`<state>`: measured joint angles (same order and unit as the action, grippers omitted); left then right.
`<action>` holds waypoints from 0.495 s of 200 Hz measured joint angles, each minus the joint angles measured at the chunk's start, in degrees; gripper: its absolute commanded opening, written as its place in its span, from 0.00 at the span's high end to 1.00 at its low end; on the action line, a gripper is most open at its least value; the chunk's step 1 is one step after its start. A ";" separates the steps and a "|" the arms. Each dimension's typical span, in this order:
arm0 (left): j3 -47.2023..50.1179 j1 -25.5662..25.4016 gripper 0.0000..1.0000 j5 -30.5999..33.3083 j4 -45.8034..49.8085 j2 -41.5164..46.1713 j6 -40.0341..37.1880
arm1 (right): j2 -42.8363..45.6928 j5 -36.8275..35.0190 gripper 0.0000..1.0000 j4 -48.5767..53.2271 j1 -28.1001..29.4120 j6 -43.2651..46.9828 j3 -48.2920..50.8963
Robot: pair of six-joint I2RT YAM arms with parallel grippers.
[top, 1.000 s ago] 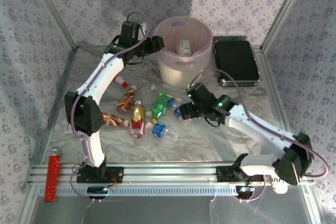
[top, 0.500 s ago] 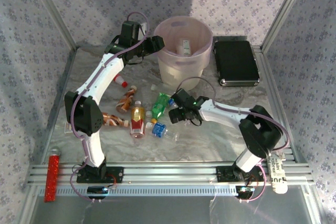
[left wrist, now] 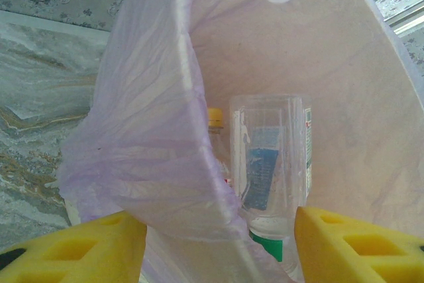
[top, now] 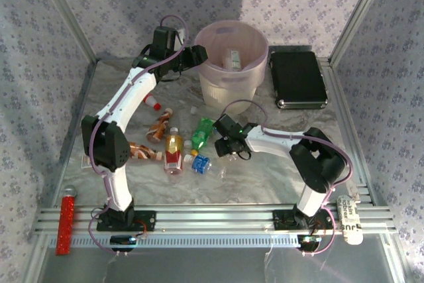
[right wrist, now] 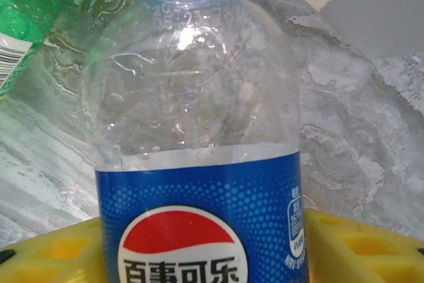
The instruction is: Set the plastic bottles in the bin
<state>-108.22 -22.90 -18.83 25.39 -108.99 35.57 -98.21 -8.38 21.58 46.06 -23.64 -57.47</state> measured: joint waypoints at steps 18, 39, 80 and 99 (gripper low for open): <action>0.00 0.00 0.39 -0.02 -0.02 0.00 0.00 | 0.63 -0.15 0.40 0.63 0.00 0.09 0.00; 0.00 0.00 0.39 0.00 -0.02 0.00 0.02 | 2.89 -0.48 0.42 2.34 0.00 0.11 0.00; 0.00 0.00 0.39 0.00 -0.02 0.00 0.00 | 10.03 -0.90 0.45 7.02 0.00 0.79 -1.44; 0.00 0.00 0.39 0.00 -0.02 0.00 0.02 | 14.08 -0.87 0.45 9.84 0.00 1.36 -2.86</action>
<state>-108.22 -22.90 -18.83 25.36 -108.99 35.59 -84.14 -9.26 31.42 46.06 -22.28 -60.34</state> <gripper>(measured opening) 0.610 0.586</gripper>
